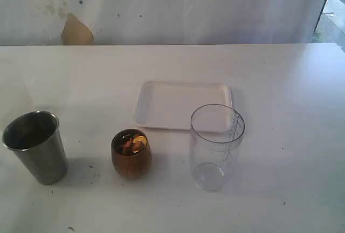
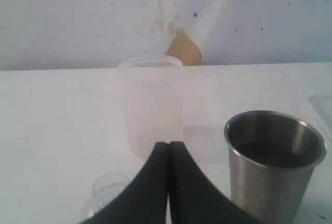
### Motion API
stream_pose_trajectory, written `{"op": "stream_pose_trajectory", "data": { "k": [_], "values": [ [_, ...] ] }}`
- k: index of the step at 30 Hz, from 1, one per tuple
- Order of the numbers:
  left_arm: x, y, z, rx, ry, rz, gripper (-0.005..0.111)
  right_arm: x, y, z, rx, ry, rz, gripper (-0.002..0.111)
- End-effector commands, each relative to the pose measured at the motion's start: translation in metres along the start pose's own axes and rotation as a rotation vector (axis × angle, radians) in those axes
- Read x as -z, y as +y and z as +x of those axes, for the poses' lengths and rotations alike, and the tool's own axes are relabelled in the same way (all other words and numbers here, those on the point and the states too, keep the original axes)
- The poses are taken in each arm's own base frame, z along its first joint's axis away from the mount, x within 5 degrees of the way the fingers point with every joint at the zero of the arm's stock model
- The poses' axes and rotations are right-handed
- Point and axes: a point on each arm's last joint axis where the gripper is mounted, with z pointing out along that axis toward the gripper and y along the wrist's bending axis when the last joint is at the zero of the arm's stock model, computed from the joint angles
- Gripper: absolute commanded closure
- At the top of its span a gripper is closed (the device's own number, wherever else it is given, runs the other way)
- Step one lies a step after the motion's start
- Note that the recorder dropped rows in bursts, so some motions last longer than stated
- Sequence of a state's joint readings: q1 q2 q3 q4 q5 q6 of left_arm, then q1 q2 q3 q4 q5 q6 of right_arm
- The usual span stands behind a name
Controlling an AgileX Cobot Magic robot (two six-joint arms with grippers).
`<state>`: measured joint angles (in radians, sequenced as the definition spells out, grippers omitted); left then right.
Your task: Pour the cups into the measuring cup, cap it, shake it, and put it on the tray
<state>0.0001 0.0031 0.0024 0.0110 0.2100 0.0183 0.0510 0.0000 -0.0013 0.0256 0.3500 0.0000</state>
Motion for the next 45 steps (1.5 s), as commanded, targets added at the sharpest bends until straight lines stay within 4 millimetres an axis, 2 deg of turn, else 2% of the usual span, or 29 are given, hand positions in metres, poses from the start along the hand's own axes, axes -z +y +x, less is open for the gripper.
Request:
{"op": "stream_pose_trajectory", "data": {
  "k": [1,6,8,11,14,18,19,20,23,33,38,41,45],
  "values": [
    [0.001,0.0,-0.011,0.029,-0.116,-0.003,0.107,0.0,0.0,0.0,0.0,0.002,0.0,0.108],
    [0.003,0.001,-0.023,0.062,-0.25,-0.001,0.107,0.0,0.0,0.0,0.0,0.002,0.0,0.108],
    [0.004,0.001,-0.025,0.147,-0.278,0.011,0.107,0.0,0.0,0.0,0.0,0.002,0.0,0.108],
    [0.005,0.001,-0.028,0.375,-0.302,0.047,0.107,0.0,0.0,0.0,0.0,0.002,0.0,0.108],
    [0.007,0.0,-0.035,0.403,-0.384,0.073,0.106,0.0,0.0,0.0,0.0,0.002,0.0,0.108],
    [0.007,0.0,-0.035,0.366,-0.38,0.071,0.078,0.0,0.0,0.0,0.0,0.002,0.0,0.108],
    [0.007,0.0,-0.034,0.368,-0.371,0.069,0.069,0.0,0.0,0.0,0.0,0.002,0.0,0.108],
    [0.006,0.0,-0.033,0.399,-0.363,0.073,0.053,0.0,0.0,0.001,0.0,0.003,0.0,0.108],
    [0.008,-0.001,-0.036,0.431,-0.396,0.099,0.033,0.0,0.0,0.001,0.0,0.003,0.0,0.108],
    [0.006,-0.002,-0.031,0.225,-0.344,0.06,0.033,0.0,-0.001,0.0,0.022,0.001,0.006,0.108],
    [0.005,-0.001,-0.029,0.221,-0.32,0.053,0.046,0.0,-0.001,-0.001,0.043,-0.014,0.012,0.108],
    [0.005,-0.002,-0.03,0.219,-0.331,0.055,0.054,0.001,-0.001,-0.015,0.082,-0.166,0.019,0.108],
    [0.005,-0.002,-0.03,0.218,-0.33,0.055,0.055,0.013,-0.001,-0.047,-0.142,-0.551,-0.029,0.108]
  ]
}}
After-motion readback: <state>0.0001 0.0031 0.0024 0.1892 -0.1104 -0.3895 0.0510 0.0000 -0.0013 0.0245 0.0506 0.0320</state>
